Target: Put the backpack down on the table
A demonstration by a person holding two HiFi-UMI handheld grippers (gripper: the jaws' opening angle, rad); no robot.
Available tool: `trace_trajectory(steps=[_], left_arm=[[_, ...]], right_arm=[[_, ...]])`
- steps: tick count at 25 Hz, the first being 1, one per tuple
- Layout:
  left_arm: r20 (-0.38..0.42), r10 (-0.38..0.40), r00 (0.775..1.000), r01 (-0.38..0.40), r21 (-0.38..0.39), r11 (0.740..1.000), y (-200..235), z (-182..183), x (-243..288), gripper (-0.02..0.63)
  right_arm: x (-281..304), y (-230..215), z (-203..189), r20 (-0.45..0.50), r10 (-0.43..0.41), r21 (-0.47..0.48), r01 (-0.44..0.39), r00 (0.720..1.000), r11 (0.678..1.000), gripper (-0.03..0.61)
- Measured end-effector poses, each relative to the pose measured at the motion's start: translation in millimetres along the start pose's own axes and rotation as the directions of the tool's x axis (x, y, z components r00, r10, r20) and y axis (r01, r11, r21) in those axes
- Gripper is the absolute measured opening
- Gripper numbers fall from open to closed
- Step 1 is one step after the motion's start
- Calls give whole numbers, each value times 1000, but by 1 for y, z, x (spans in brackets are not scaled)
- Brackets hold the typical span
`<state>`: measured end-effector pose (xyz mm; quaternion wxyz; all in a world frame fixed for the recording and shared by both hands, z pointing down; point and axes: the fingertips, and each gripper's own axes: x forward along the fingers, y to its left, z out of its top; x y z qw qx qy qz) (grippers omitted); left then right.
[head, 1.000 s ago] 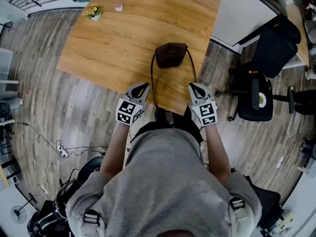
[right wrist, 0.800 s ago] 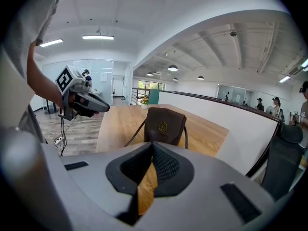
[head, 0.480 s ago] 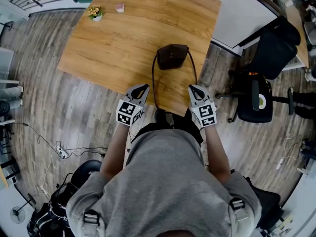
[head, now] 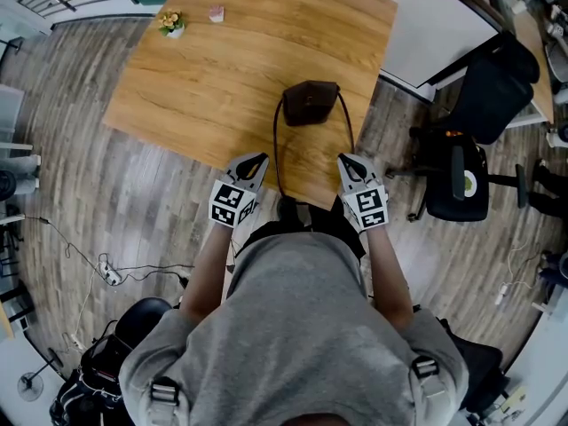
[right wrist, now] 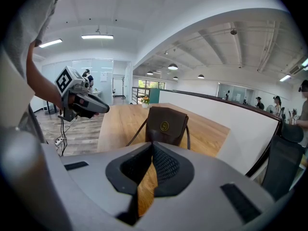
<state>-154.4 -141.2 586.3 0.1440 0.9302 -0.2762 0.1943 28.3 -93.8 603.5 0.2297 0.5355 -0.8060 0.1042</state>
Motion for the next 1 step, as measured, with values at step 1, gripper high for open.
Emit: trace_trajectory(steps=[1], left_arm=[[0, 0, 1000, 0, -2, 1000, 0, -1, -1, 31]], right_arm=[[0, 1, 1, 1, 0, 2, 0, 1000, 1000, 6]])
